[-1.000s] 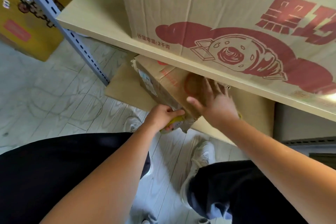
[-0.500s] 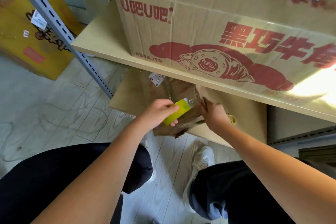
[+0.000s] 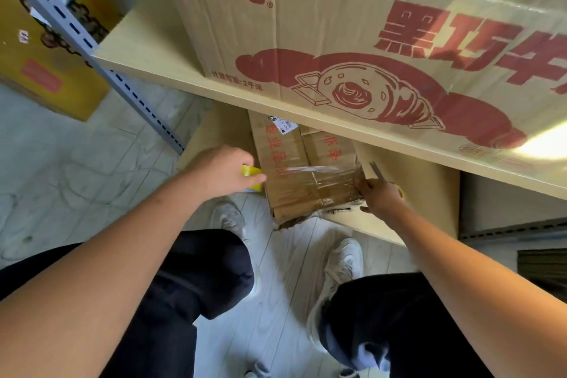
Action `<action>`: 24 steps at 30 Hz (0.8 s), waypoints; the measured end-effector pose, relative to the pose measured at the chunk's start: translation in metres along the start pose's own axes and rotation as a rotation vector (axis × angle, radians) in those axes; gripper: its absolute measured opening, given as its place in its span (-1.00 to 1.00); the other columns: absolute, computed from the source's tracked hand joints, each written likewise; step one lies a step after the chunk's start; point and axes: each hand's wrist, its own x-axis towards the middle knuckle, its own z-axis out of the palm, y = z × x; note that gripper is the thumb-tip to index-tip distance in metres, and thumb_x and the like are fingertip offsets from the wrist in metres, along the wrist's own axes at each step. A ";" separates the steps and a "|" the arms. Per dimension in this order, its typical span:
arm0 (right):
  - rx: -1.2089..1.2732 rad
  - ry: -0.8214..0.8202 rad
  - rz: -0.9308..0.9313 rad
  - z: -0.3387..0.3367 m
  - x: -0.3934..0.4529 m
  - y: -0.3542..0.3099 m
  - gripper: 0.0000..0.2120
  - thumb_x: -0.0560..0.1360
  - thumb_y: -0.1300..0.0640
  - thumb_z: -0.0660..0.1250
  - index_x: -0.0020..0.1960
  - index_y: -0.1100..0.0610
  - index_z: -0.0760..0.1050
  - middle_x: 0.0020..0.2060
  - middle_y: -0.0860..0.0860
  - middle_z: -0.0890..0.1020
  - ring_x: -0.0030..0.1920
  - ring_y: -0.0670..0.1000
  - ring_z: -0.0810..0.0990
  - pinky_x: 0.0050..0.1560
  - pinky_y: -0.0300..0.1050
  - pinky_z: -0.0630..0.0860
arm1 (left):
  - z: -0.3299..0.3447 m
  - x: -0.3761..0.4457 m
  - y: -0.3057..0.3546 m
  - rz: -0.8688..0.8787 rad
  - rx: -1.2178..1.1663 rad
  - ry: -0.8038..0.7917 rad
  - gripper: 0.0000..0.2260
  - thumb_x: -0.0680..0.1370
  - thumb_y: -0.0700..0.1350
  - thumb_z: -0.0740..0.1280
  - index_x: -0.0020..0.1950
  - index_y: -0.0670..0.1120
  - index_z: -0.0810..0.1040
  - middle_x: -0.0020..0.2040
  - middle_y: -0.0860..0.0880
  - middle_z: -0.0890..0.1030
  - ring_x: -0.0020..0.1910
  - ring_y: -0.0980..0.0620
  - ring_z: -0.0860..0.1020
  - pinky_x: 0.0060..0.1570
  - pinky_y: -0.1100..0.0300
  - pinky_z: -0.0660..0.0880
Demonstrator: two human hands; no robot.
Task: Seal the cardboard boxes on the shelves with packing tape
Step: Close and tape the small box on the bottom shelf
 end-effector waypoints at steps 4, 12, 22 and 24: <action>-0.034 -0.001 0.026 0.002 0.003 -0.002 -0.62 0.64 0.01 0.22 0.16 0.33 0.55 0.29 0.31 0.51 0.09 0.23 0.62 0.02 0.19 0.62 | 0.036 0.002 -0.024 -0.145 0.107 -0.073 -0.51 0.52 0.32 0.27 -0.33 -0.07 0.40 -0.37 0.00 0.47 -0.38 0.01 0.43 -0.37 0.19 0.24; -0.608 0.266 -0.145 0.019 -0.018 -0.019 -0.55 0.63 0.07 0.12 0.47 0.23 0.30 0.44 0.19 0.38 0.36 0.28 0.38 0.35 0.15 0.38 | 0.115 0.029 -0.034 -0.239 -0.423 -0.127 -0.44 0.47 0.33 0.34 -0.26 -0.20 0.52 -0.33 -0.14 0.54 -0.30 -0.06 0.52 -0.34 0.11 0.31; -0.892 0.114 -0.325 0.134 -0.053 -0.059 -0.17 0.54 -0.15 0.33 0.50 0.43 0.15 0.42 0.43 0.29 0.40 0.50 0.27 0.37 0.35 0.32 | 0.108 0.006 -0.025 -0.338 -0.874 -0.293 -0.76 0.56 -0.01 0.39 -0.19 -0.16 0.62 -0.32 -0.10 0.66 -0.25 -0.10 0.64 -0.14 0.16 0.53; -0.871 0.069 -0.324 0.113 -0.059 -0.077 -0.39 0.52 0.09 0.40 0.42 0.40 0.32 0.27 0.37 0.49 0.28 0.36 0.49 0.23 0.15 0.52 | 0.092 -0.004 -0.031 -0.325 -0.840 -0.286 -0.83 0.55 -0.07 0.39 -0.20 -0.12 0.63 -0.34 -0.01 0.66 -0.23 -0.04 0.64 -0.12 0.16 0.49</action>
